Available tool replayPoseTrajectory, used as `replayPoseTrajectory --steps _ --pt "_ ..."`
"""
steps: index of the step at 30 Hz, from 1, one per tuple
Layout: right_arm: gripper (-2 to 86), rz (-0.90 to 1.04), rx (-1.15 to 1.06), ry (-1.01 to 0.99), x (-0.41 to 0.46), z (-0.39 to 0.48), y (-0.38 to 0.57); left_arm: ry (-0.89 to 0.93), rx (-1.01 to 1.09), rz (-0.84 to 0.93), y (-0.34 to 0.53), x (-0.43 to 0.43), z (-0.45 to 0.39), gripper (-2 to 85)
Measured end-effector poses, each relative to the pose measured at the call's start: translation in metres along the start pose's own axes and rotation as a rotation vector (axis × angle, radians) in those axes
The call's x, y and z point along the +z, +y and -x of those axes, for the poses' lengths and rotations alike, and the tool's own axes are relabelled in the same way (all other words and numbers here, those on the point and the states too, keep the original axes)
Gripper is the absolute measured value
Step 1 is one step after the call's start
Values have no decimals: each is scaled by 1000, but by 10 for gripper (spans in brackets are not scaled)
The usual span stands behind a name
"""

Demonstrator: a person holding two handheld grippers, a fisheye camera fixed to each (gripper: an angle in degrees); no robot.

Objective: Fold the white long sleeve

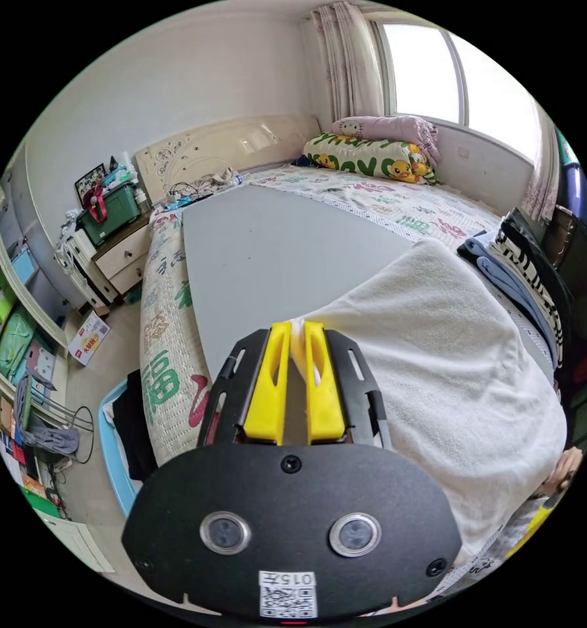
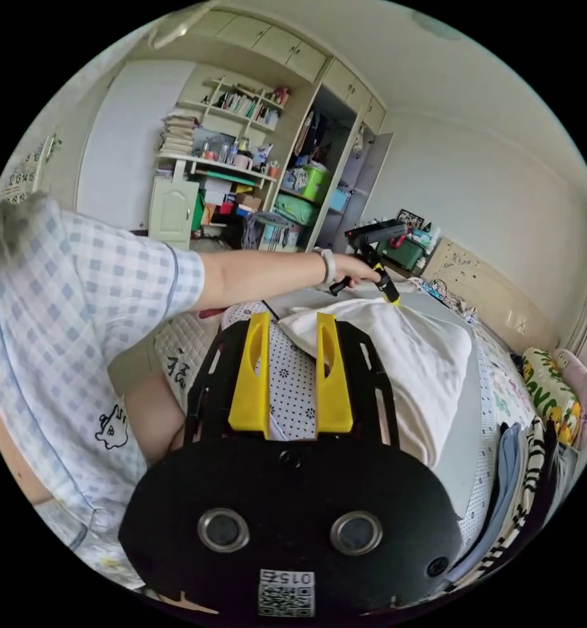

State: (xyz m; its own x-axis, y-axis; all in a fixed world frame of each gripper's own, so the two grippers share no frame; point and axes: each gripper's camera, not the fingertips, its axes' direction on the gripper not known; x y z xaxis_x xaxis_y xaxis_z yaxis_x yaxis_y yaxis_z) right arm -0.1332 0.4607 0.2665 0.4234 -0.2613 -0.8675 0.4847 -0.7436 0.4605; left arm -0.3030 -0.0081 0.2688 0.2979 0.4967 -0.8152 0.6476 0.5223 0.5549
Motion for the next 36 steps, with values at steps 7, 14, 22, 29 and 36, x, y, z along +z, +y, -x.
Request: replayPoseTrajectory --steps 7,14,22,29,36 --pt "88 129 82 22 39 9 -44 39 9 3 -11 -27 -5 16" --pt "33 135 107 120 31 23 -82 70 -2 -204 -13 -97 -11 14" --pt "12 243 -15 165 49 36 -141 -176 110 -258 -32 -133 -61 13" --pt "11 336 35 62 49 12 -169 -245 167 -77 -42 -105 -86 15" --pt "9 161 211 -28 0 -29 -189 -162 73 -93 -44 -120 -80 17"
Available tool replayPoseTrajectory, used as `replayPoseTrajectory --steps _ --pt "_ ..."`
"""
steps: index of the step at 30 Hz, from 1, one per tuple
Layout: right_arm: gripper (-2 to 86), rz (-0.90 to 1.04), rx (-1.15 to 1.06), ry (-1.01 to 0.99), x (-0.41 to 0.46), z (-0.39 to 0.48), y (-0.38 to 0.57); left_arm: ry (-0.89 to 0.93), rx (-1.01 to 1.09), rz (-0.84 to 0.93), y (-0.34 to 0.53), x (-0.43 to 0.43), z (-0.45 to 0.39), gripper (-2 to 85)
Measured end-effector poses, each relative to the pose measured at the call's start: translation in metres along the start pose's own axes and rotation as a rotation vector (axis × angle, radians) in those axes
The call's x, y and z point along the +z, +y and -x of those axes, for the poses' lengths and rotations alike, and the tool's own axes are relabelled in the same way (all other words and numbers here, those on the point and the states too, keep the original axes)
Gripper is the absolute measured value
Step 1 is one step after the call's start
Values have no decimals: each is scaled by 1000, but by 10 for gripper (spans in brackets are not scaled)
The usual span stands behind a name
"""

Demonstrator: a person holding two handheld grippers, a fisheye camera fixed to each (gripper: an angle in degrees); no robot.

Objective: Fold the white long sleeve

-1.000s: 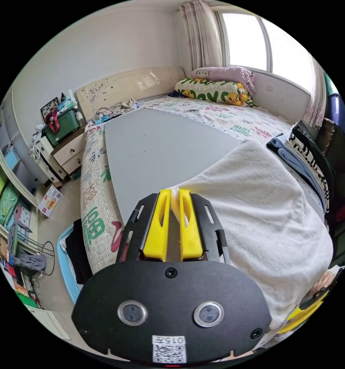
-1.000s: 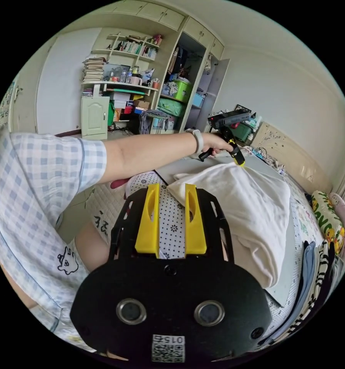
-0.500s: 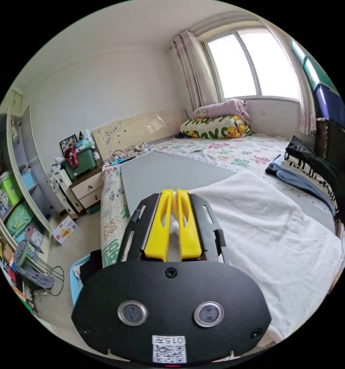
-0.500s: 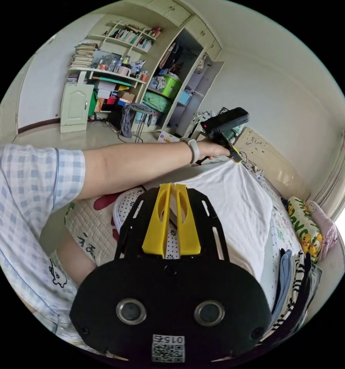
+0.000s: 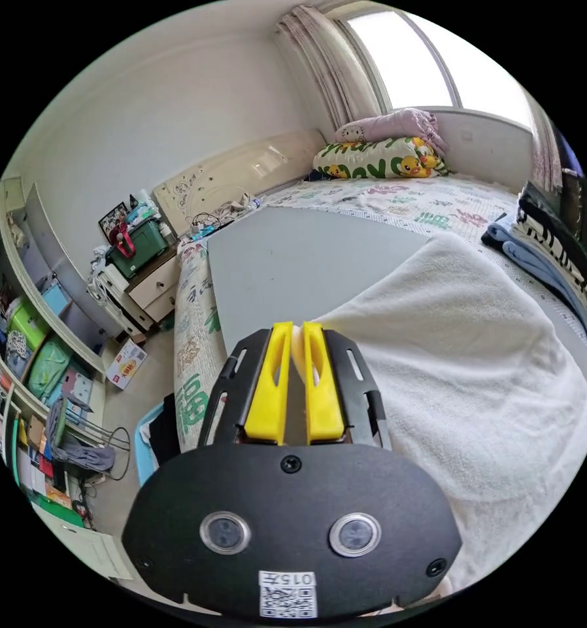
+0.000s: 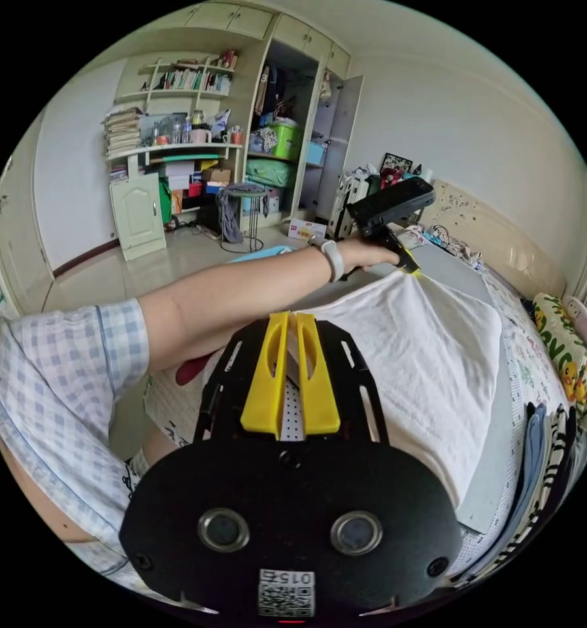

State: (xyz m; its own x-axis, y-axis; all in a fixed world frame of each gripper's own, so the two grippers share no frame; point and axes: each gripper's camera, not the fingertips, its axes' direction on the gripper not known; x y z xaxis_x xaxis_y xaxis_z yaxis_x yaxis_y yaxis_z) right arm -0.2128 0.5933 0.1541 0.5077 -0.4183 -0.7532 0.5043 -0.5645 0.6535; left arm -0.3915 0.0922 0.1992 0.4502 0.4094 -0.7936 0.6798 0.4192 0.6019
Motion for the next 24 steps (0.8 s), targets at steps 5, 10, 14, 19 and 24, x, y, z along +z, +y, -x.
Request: replayPoseTrajectory --steps 5,10,14,19,24 --pt "4 217 -83 -297 19 -5 -28 19 -22 -43 6 -6 -1 18" --pt "51 146 -59 -389 -30 -36 -38 62 -83 3 7 -4 0 28" --pt "84 -26 -79 -289 -116 -90 -46 219 -169 -49 21 -27 27 50" --pt "103 -82 87 126 -140 -187 -76 323 -148 58 28 -4 11 85" --pt "152 136 165 152 -77 -265 -107 338 -127 129 36 29 -20 84"
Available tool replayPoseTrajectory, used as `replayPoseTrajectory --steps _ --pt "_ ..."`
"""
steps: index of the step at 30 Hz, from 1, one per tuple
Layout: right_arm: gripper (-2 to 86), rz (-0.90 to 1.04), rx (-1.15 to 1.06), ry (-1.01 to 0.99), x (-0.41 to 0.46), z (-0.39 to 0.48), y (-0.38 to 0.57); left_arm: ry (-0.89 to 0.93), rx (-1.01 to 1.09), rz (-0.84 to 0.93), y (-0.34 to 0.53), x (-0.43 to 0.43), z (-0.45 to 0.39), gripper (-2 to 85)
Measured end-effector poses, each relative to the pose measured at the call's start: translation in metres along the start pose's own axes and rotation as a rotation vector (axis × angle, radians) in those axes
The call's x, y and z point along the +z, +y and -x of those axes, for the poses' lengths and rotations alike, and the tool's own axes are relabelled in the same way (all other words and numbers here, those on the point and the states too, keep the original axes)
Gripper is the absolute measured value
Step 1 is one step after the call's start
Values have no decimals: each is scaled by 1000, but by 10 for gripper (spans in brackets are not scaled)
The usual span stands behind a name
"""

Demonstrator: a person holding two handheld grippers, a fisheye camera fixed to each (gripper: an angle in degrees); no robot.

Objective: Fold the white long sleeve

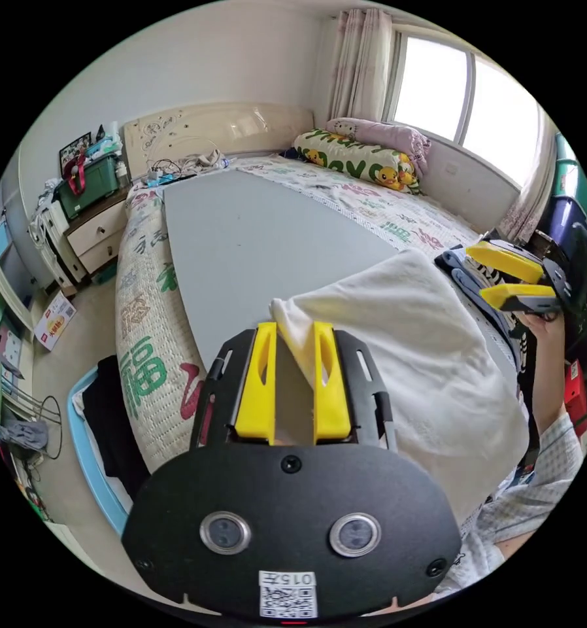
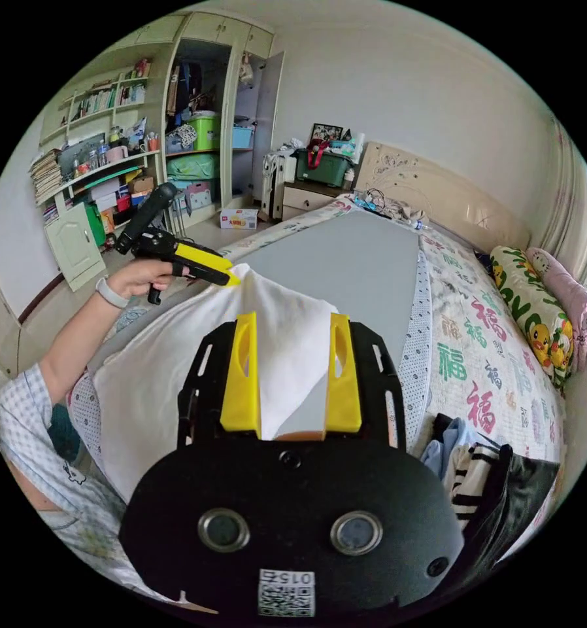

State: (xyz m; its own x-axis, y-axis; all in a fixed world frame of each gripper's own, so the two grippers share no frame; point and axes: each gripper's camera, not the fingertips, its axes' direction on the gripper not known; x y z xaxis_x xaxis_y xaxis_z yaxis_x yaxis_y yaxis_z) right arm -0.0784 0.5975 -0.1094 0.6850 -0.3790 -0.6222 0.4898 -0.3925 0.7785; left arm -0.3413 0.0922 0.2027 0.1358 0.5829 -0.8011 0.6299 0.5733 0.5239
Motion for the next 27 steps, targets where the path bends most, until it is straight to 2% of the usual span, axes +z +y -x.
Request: replayPoseTrajectory --steps 2,6,10,15,18,22,24,27 --pt "143 44 20 82 28 -9 -15 -44 69 -25 4 9 -20 69" --pt "115 94 6 117 53 -13 -21 -110 77 -88 12 14 -44 32" --pt "97 103 -47 199 46 -1 -23 -227 145 -27 19 46 -86 22" --pt "90 69 -16 173 31 -4 -25 -341 184 -11 43 69 -123 24" --pt "93 23 -31 178 17 -2 -24 -254 143 -23 64 57 -123 29" --pt "96 -10 -1 153 -5 -6 -28 -46 81 -77 106 47 -112 43" --pt "104 -23 24 141 -13 -11 -30 -18 38 -77 121 62 -105 49" --pt "136 -66 104 83 -32 -33 -32 125 -19 -41 146 103 -88 81"
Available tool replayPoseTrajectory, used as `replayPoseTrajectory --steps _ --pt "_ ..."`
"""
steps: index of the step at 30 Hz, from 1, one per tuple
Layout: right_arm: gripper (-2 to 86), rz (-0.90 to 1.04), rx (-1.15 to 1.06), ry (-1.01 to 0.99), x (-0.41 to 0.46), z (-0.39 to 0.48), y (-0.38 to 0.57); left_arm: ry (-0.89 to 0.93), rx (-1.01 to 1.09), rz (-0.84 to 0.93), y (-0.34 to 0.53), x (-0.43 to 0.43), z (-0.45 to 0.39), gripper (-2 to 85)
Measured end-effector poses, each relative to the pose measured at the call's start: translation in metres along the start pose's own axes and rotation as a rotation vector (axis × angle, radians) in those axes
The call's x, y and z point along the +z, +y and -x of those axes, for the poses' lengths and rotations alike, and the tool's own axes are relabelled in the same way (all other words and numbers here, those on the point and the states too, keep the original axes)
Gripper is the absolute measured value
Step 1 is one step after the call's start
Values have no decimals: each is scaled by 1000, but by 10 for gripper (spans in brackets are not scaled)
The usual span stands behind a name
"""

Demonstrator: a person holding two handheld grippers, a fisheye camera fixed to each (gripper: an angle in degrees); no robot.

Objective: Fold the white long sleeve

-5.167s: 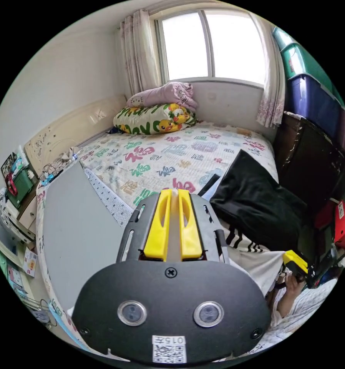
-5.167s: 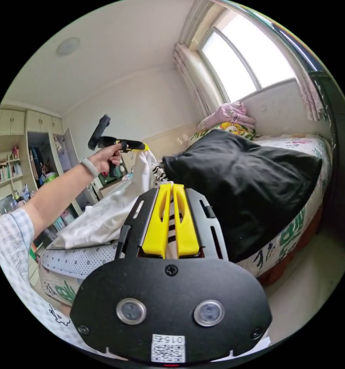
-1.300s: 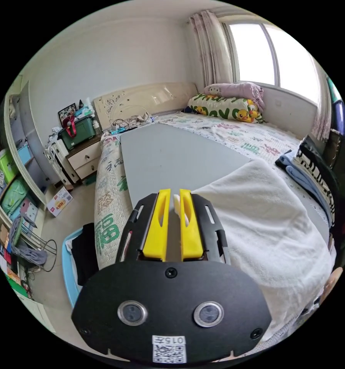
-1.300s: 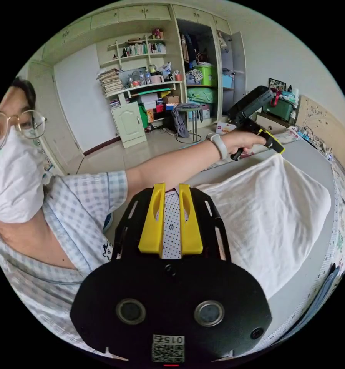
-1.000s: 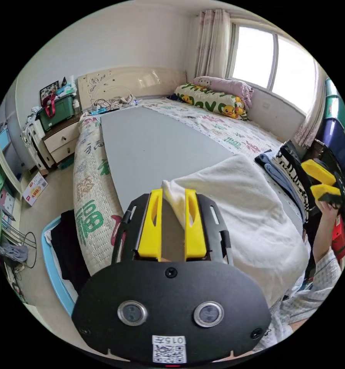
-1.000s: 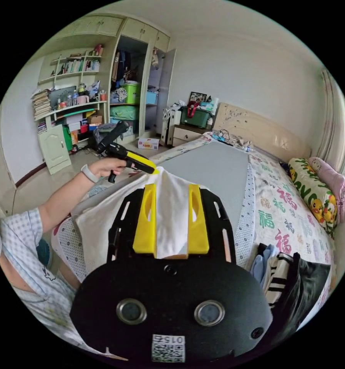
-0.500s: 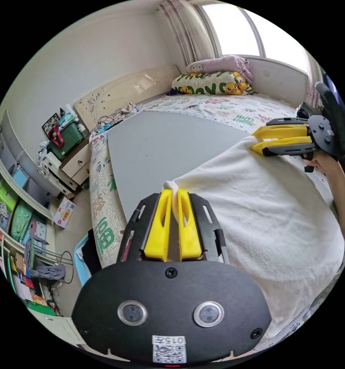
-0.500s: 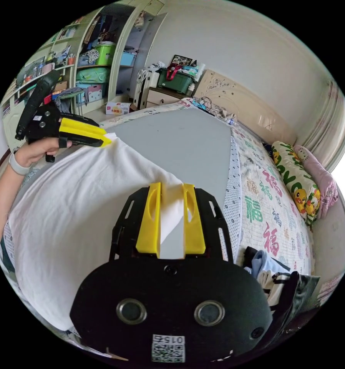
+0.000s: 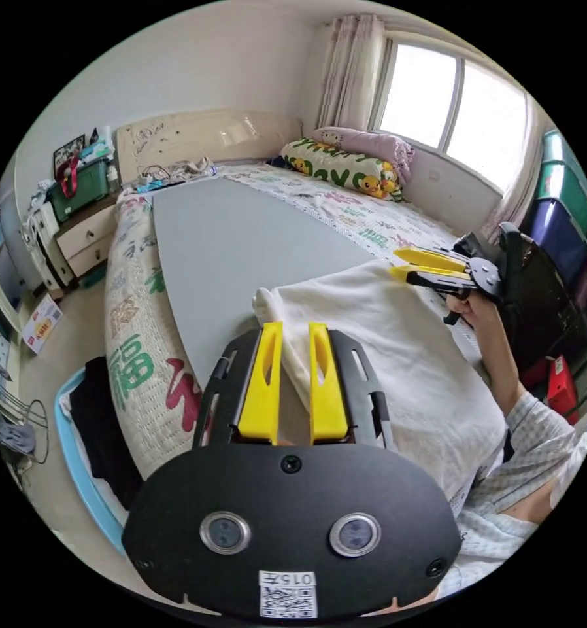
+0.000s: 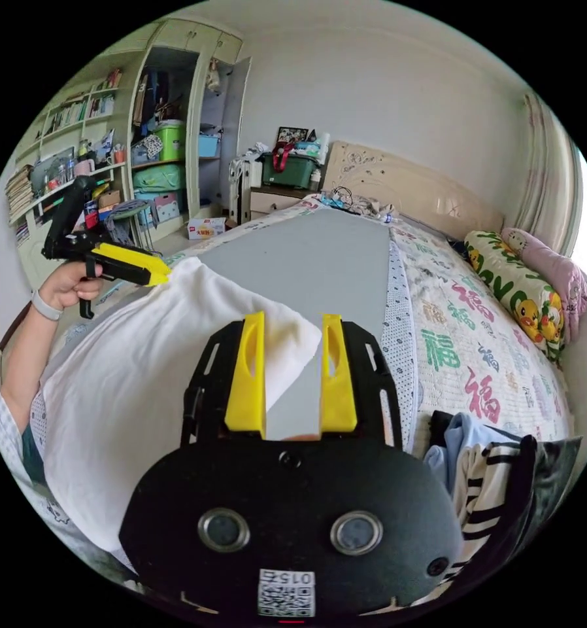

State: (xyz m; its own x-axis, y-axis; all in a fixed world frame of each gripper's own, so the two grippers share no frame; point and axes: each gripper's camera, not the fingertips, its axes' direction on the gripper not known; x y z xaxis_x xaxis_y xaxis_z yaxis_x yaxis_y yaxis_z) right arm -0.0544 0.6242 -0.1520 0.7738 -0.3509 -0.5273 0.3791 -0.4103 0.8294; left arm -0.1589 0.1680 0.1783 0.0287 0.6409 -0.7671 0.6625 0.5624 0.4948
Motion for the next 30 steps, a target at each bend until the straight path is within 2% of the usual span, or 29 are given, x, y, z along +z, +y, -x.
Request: replayPoseTrajectory --steps 2,4,7,9,13,16,23,30 --pt "155 -9 72 24 -12 -21 -4 117 -54 -17 24 23 21 118" --pt "149 7 132 9 -15 -36 -6 153 -100 -36 42 32 34 127" --pt "110 147 123 -124 1 -44 -15 161 -184 -107 79 37 58 136" --pt "79 142 96 -183 1 -41 -19 151 -251 -140 106 38 76 142" --pt "70 184 109 -176 4 -37 -41 122 -369 -93 167 69 118 166" --pt "65 195 104 -175 16 -26 -62 207 -421 -22 204 113 138 180" --pt "56 185 75 -79 55 37 -120 386 -480 -97 276 164 165 183" --pt "53 200 31 -24 81 70 -154 423 -511 -141 327 197 176 172"
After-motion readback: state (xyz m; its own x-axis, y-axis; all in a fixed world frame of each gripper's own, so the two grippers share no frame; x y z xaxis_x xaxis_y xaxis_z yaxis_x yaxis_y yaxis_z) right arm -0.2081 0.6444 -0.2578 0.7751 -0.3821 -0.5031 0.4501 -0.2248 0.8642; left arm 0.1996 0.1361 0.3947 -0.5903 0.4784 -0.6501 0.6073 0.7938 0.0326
